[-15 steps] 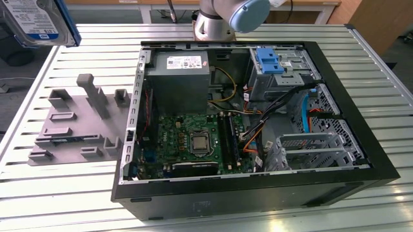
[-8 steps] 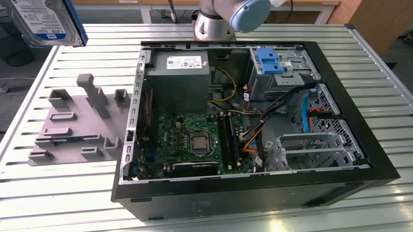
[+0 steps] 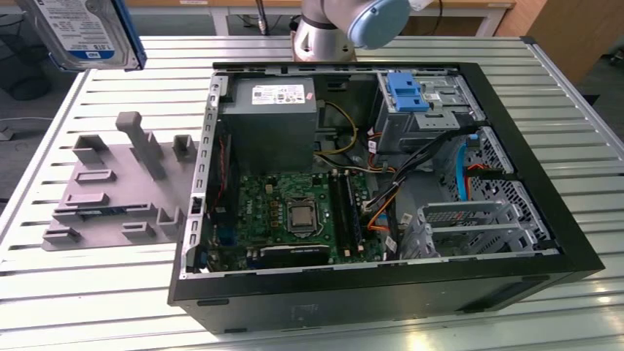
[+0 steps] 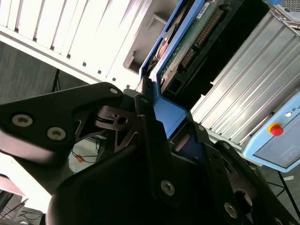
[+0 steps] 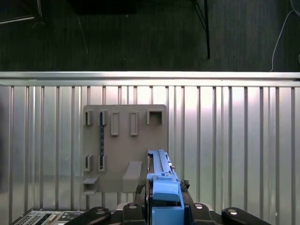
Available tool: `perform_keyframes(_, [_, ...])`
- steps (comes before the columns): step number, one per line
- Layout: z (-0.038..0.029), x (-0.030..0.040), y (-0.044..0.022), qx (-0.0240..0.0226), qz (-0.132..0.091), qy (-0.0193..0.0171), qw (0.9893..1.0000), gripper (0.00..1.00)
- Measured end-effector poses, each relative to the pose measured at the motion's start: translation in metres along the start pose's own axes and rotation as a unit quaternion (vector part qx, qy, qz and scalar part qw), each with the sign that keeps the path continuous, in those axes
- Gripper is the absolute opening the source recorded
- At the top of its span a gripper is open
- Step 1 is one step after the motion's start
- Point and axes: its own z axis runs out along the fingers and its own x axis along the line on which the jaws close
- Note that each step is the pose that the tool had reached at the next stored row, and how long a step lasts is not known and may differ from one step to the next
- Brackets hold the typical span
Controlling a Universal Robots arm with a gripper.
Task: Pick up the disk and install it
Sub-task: 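Pick up the disk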
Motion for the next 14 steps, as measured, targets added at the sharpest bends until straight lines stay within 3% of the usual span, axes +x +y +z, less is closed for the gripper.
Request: perform_keyframes(14, [0.0000,-0.0003,-0.0289,0.0000,0.000,0.0000,1.0000,0.36])
